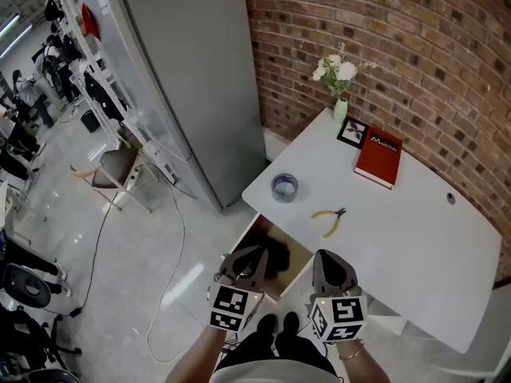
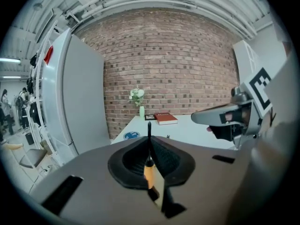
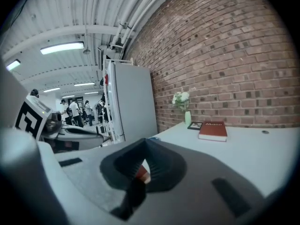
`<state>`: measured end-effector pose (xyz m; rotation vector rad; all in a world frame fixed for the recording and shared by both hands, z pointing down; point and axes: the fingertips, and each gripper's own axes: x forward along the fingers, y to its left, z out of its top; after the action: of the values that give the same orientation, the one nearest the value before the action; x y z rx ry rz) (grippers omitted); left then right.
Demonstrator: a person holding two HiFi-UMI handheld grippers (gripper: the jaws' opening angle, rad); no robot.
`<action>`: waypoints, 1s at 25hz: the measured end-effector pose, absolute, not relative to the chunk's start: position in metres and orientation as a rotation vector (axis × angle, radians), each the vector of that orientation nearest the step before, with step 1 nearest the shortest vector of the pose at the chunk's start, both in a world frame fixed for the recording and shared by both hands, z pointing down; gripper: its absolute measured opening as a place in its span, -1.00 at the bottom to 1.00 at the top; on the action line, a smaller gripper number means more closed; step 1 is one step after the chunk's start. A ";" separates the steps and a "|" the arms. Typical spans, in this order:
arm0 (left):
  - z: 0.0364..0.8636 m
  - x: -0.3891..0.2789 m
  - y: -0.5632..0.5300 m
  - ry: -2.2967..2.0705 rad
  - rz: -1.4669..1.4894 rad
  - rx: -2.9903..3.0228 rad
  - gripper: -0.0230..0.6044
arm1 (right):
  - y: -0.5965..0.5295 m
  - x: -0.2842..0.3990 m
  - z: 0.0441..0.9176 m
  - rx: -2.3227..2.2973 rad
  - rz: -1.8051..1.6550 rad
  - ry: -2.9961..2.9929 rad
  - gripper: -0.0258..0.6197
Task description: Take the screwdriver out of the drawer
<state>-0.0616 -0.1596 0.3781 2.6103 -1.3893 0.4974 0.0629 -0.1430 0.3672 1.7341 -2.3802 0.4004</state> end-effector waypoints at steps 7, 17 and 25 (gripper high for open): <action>0.362 -0.076 -0.151 -1.444 0.459 2.602 -0.91 | -0.143 0.055 0.360 1.678 0.369 -2.406 -0.92; 0.357 -0.080 -0.151 -1.472 0.422 2.571 -0.91 | -0.142 0.060 0.359 1.673 0.347 -2.394 -0.92; 0.357 -0.084 -0.154 -1.490 0.414 2.563 -0.92 | -0.141 0.058 0.361 1.648 0.336 -2.408 -0.92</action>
<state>-0.0835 -0.1539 0.3568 2.5628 -1.4903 0.4139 0.0576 -0.1412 0.3611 1.6476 -2.4083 0.3361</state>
